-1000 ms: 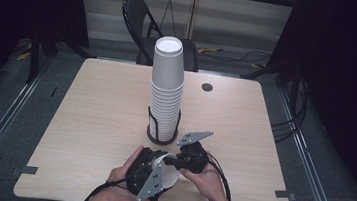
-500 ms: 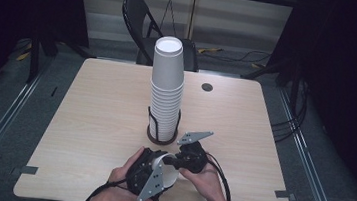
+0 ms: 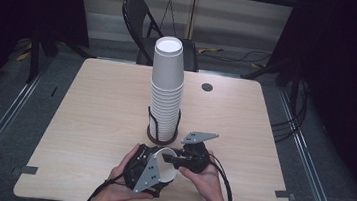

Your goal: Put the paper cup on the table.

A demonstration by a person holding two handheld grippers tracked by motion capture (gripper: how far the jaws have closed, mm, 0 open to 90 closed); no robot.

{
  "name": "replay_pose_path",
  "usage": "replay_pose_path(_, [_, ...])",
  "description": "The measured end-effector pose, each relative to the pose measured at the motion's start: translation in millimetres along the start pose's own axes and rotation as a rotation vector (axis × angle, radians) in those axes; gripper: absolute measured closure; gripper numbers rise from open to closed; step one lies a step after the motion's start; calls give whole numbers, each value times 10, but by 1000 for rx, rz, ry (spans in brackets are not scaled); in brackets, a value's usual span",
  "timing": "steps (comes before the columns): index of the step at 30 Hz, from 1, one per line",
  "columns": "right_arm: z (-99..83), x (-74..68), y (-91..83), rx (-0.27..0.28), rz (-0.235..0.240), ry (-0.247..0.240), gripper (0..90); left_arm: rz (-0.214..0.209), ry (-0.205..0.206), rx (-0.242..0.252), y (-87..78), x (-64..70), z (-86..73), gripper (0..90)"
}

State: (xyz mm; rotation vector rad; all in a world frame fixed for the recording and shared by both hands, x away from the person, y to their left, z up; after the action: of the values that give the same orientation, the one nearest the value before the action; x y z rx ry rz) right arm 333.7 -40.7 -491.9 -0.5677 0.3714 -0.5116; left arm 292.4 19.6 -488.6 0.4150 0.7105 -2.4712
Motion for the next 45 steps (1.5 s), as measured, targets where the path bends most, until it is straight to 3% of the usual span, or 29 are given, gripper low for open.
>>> replay_pose_path(3, [25, 16, -40, 36, -12, 7, 640, 18, -16, -5, -4, -39, -11, 102])
replay_pose_path(6, [35, 32, -66, 64, -23, 8, 593, 7, -38, 0, 1, -52, -13, 102])
replay_pose_path(9, [35, 60, -95, 99, -31, 18, 536, 9, -94, 10, 14, -85, -32, 102])
replay_pose_path(12, [43, 76, -111, 125, -37, 30, 523, 9, -121, 6, 17, -108, -65, 102])
replay_pose_path(13, [45, 122, -127, 138, -68, 56, 469, 15, -144, -7, 13, -133, -101, 102])
replay_pose_path(14, [45, 122, -127, 138, -68, 56, 469, 15, -144, -7, 13, -133, -101, 101])
replay_pose_path(15, [43, 151, -143, 147, -83, 69, 421, 7, -182, 4, 4, -152, -112, 102])
replay_pose_path(22, [90, 204, -272, 253, -118, 104, 332, 30, -232, 26, -59, -250, -143, 102])
replay_pose_path(30, [107, 240, -380, 331, -162, 99, 280, 64, -286, 58, -161, -381, -185, 101])
replay_pose_path(37, [6, 313, -476, 407, -221, 89, 167, 87, -350, 88, -197, -518, -260, 100])
replay_pose_path(40, [-31, 338, -509, 423, -232, 103, 163, 93, -361, 90, -215, -555, -283, 100])
replay_pose_path(44, [-112, 400, -559, 437, -274, 113, 162, 108, -397, 93, -252, -645, -339, 100])
replay_pose_path(45, [-153, 447, -584, 443, -312, 128, 146, 114, -416, 100, -269, -699, -359, 99])
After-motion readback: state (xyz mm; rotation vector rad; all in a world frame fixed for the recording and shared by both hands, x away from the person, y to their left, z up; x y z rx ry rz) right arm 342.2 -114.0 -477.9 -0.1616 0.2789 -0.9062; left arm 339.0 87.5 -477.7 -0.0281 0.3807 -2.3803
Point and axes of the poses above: each handheld gripper's, and its own axes: y roughly forward along the jaws, z roughly out of its top, x roughly to its right, the point moved 9 cm from there along y, roughly forward along the jaws, and after that the axes turned 1 degree about -y, right-handed, at the moved point
